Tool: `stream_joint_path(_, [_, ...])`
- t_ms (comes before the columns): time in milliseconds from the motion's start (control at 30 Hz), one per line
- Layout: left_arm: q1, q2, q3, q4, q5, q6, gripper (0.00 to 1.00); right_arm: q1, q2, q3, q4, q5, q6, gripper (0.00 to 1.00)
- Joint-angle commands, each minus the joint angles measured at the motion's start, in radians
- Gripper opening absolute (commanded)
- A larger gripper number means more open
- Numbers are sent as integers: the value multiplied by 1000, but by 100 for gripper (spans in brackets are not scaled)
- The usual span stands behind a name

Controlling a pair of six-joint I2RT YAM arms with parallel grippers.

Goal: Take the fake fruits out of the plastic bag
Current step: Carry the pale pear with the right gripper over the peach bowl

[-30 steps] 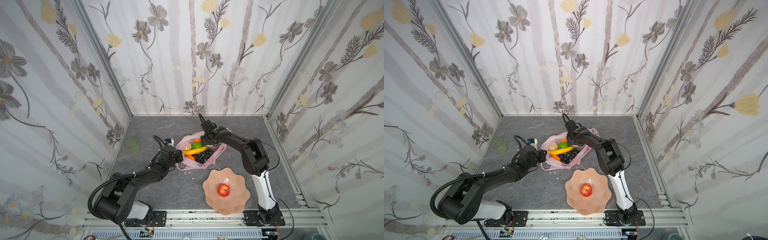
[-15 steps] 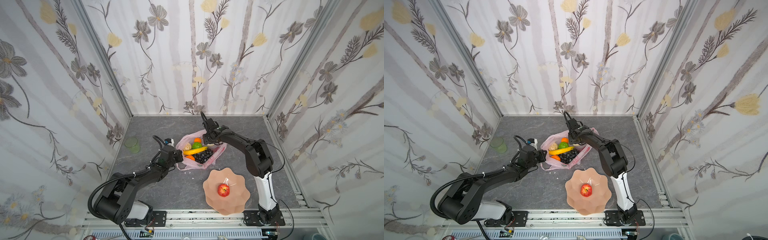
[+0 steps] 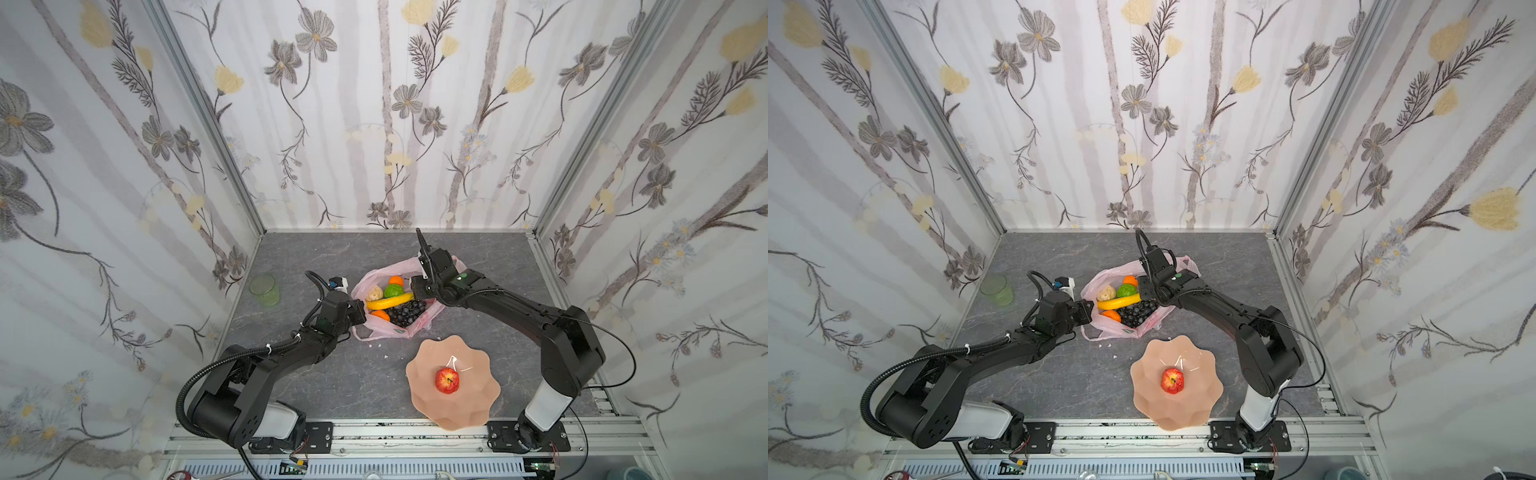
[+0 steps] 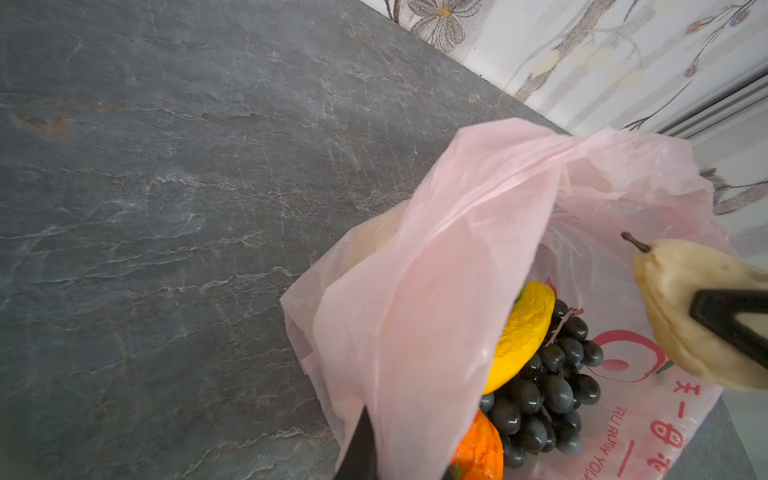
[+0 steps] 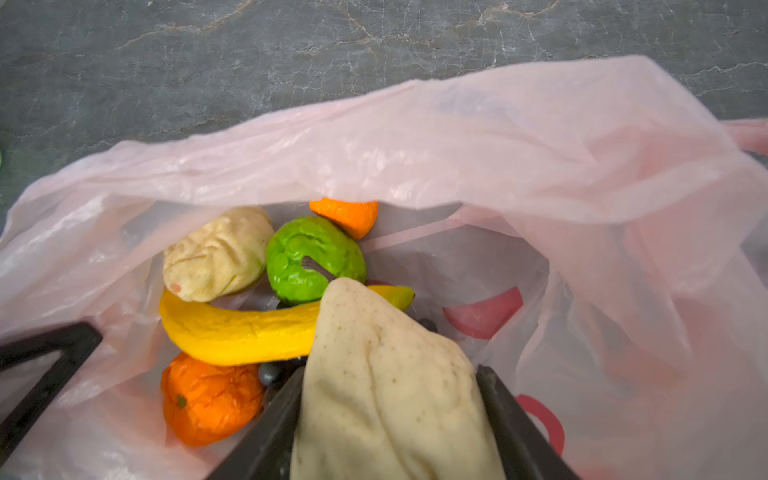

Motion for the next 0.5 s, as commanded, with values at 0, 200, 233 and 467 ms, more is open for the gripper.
stream_joint_path(0, [2,-1,4,17,-11,-1,12,19,-100,-93,97,22,50,58])
stream_joint_path(200, [2,-1,5,18,-10,-2,12,68,-333,-308,159,54,153,57])
stream_joint_path(233, [1,0,5,17,-12,-2,12,79,-365,-342,162,68,175,57])
stream_joint_path(467, [2,9,8,18,-12,-3,12,167,-552,-570,207,148,315,55])
